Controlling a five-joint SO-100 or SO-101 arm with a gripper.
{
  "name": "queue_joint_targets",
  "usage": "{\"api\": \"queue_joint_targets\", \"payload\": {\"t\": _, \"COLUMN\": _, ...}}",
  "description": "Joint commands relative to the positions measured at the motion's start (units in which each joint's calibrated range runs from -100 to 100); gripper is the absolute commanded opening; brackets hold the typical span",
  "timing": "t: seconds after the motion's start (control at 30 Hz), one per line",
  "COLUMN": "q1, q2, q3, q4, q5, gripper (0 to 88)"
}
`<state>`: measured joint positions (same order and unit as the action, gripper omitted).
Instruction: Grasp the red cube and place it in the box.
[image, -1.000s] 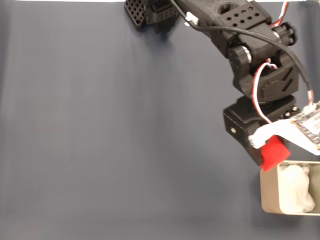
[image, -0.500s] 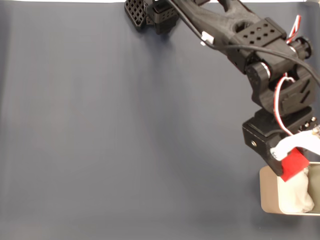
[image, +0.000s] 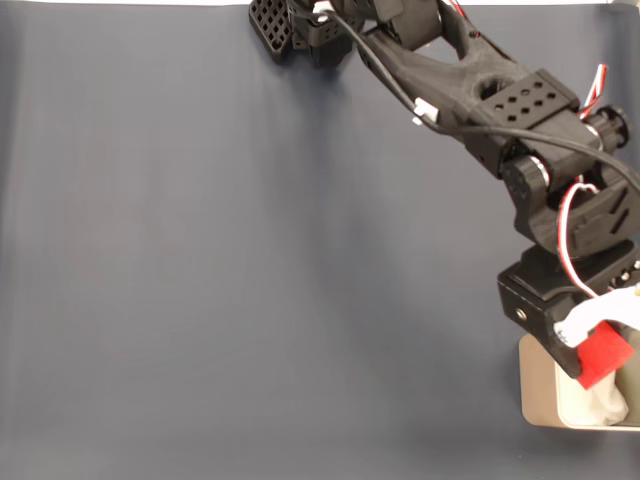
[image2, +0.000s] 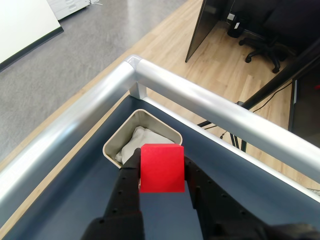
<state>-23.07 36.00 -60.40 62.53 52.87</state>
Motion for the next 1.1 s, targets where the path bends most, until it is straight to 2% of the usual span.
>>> {"api": "queue_joint_targets", "payload": {"t": 0.0, "q1": -0.9, "q2": 0.6, "q3": -6.1, "q4": -1.2, "q5": 0.7, "gripper": 0.7}}
{"api": "queue_joint_targets", "payload": {"t": 0.5, "q1": -3.3, "q2": 9.7, "q3": -16.2, "q4": -2.0, "q5": 0.1, "gripper": 0.6}}
{"api": "queue_joint_targets", "payload": {"t": 1.07, "q1": -3.2, "q2": 12.9, "q3": -16.8, "q4": -6.2, "q5": 0.1, "gripper": 0.9}}
